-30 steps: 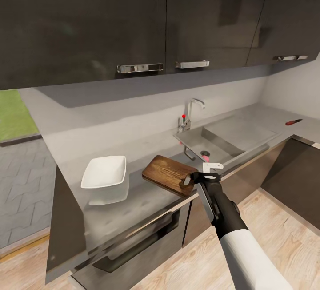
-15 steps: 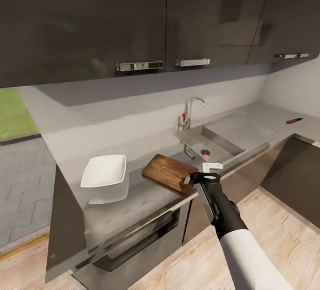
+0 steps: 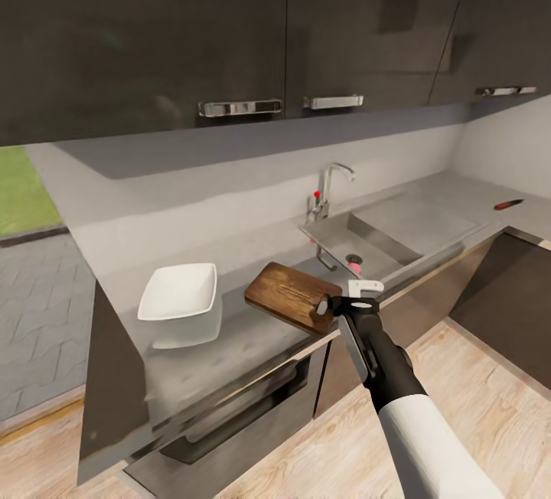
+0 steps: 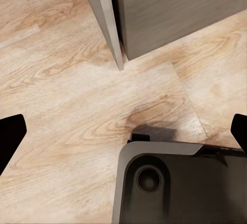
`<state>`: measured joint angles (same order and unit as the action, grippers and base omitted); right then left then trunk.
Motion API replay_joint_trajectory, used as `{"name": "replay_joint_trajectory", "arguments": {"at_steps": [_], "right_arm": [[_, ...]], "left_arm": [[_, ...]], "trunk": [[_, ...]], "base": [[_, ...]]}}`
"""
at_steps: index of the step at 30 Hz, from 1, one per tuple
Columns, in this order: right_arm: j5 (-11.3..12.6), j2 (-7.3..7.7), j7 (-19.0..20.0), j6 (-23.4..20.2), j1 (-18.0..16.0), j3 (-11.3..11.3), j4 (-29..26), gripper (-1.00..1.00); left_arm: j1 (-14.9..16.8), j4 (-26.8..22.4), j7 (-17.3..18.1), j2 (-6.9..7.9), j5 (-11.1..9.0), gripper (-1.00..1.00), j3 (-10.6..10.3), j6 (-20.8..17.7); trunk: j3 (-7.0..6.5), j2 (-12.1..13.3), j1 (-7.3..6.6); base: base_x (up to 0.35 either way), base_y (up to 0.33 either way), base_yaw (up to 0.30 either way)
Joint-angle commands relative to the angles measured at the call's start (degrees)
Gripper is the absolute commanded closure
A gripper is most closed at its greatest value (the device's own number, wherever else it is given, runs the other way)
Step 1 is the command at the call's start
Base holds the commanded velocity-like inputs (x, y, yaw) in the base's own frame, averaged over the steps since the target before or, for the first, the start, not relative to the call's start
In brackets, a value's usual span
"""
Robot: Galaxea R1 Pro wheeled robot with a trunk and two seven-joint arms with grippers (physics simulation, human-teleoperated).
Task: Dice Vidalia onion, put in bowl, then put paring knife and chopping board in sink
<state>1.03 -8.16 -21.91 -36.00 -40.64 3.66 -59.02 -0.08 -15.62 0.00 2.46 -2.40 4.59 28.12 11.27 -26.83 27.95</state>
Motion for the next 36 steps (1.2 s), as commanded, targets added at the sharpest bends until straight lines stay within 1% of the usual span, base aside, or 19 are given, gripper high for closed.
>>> {"name": "replay_joint_trajectory", "arguments": {"at_steps": [1, 36], "right_arm": [[0.11, 0.01, -0.33, -0.32, -0.05, 0.12, -0.04, -1.0], [0.11, -0.09, -0.33, -0.3, -0.06, 0.12, -0.04, -1.0]], "left_arm": [[-0.01, -0.07, 0.0, 0.0, -0.24, -1.0, -0.02, 0.09], [-0.01, -0.02, 0.0, 0.0, -0.24, -1.0, -0.02, 0.09]], "trunk": [[0.16, -0.1, 0.03], [1.99, -0.1, 0.03]], "base": [[0.0, 0.0, 0.0], [0.001, 0.0, 0.0]]}}
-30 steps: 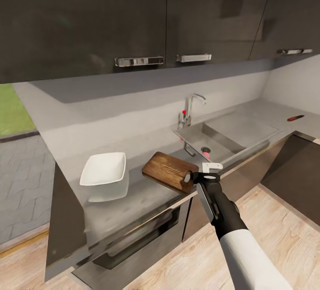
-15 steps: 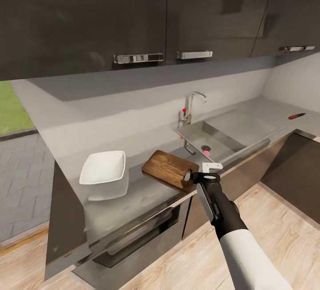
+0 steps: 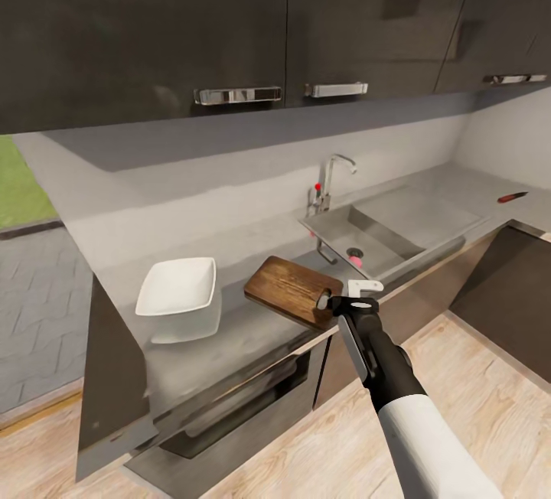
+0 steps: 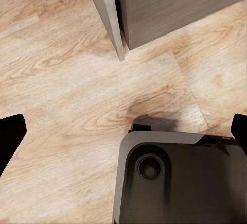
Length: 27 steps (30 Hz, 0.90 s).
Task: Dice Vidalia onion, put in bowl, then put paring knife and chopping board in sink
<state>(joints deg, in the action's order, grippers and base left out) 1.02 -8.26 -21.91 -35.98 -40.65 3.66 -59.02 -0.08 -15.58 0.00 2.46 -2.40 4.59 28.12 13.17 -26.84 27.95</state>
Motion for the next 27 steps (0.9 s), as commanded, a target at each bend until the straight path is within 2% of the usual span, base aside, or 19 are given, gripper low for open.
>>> {"name": "replay_joint_trajectory", "arguments": {"at_steps": [1, 16, 27], "right_arm": [[0.11, 0.01, -0.33, -0.32, -0.05, 0.12, -0.05, -1.0], [0.12, 0.0, -0.39, -0.35, -0.05, 0.12, -0.05, -1.0], [0.09, 0.0, -0.42, -0.33, -0.05, 0.12, -0.05, -1.0]], "left_arm": [[-0.01, -0.06, 0.0, 0.0, -0.24, -1.0, -0.02, 0.1], [-0.01, -0.06, 0.0, 0.0, -0.24, -1.0, -0.02, 0.1], [-0.01, -0.06, 0.01, 0.0, -0.24, -1.0, -0.03, 0.1]], "trunk": [[0.11, -0.09, 0.03], [0.15, -0.09, 0.03], [0.15, -0.09, 0.03]], "base": [[0.036, 0.0, 0.0], [0.122, 0.056, 0.0], [0.025, 0.018, 0.0]]}}
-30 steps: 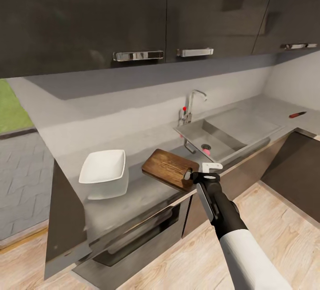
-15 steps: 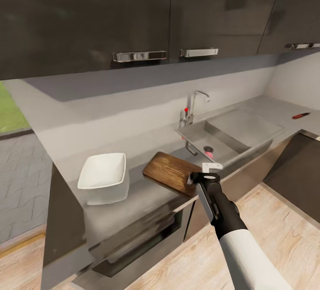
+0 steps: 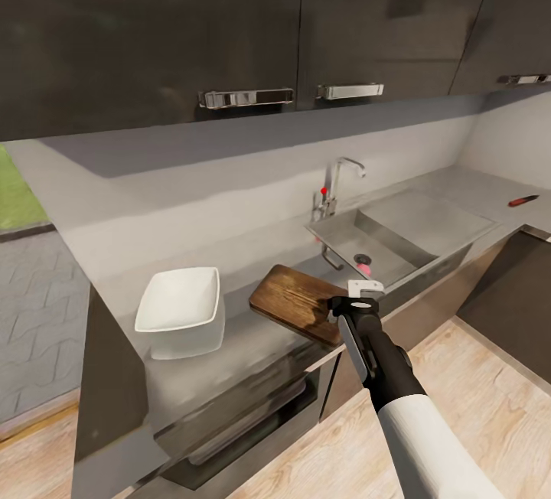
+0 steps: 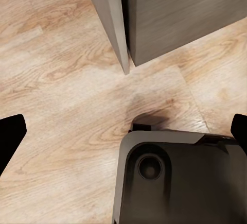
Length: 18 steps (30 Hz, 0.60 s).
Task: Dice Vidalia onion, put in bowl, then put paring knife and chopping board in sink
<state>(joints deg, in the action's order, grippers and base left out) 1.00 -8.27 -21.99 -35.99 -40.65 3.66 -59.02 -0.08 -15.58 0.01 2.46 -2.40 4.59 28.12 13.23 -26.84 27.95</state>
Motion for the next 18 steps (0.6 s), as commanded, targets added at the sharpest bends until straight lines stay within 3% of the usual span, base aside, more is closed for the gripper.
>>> {"name": "replay_joint_trajectory", "arguments": {"at_steps": [1, 11, 18], "right_arm": [[0.1, 0.01, -0.33, -0.32, -0.05, 0.12, -0.04, -1.0], [0.06, 0.03, -0.4, -0.33, -0.05, 0.12, -0.04, -1.0], [0.06, 0.02, -0.41, -0.34, -0.05, 0.12, -0.04, -1.0]], "left_arm": [[-0.01, -0.06, 0.0, 0.0, -0.24, -1.0, -0.02, 0.1], [-0.01, -0.06, 0.0, 0.0, -0.24, -1.0, -0.08, 0.1], [-0.01, -0.06, 0.01, 0.0, -0.24, -1.0, -0.17, 0.17]], "trunk": [[0.09, -0.09, 0.03], [0.09, -0.09, 0.03], [0.09, -0.09, 0.03]], "base": [[0.003, 0.002, 0.0], [-0.001, 0.0, 0.0], [-0.111, 0.0, 0.0]]}}
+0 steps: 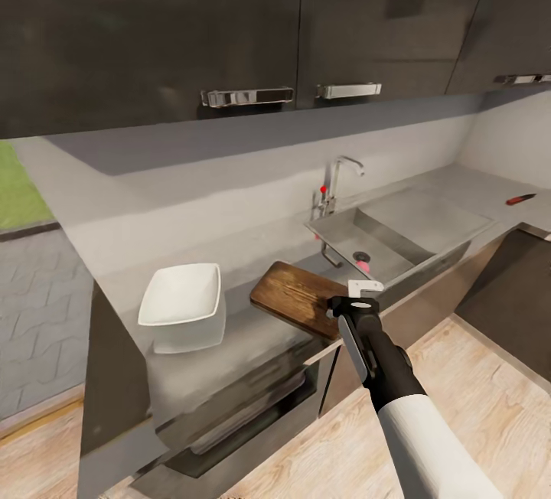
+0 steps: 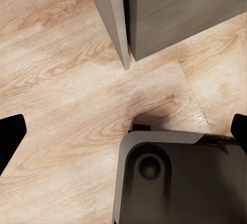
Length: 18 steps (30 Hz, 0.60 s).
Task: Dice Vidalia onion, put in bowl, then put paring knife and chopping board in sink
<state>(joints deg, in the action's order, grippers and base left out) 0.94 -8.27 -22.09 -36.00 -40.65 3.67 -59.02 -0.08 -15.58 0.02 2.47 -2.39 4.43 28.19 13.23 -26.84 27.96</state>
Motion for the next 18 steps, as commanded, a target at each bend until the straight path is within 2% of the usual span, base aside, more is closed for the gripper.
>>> {"name": "replay_joint_trajectory", "arguments": {"at_steps": [1, 18], "right_arm": [[0.12, 0.03, -0.32, -0.33, -0.05, 0.11, -0.04, -1.0], [0.08, 0.26, -0.32, -0.32, -0.03, 0.07, -0.04, -1.0]], "left_arm": [[-0.01, -0.06, 0.0, -0.01, -0.24, -1.0, -0.02, 0.1], [-0.01, -0.06, 0.0, -0.01, -0.24, -1.0, -0.03, 0.11]], "trunk": [[0.09, -0.09, 0.02], [0.09, -0.09, 0.02]], "base": [[-0.041, 0.0, 0.0], [-0.006, 0.0, 0.0]]}}
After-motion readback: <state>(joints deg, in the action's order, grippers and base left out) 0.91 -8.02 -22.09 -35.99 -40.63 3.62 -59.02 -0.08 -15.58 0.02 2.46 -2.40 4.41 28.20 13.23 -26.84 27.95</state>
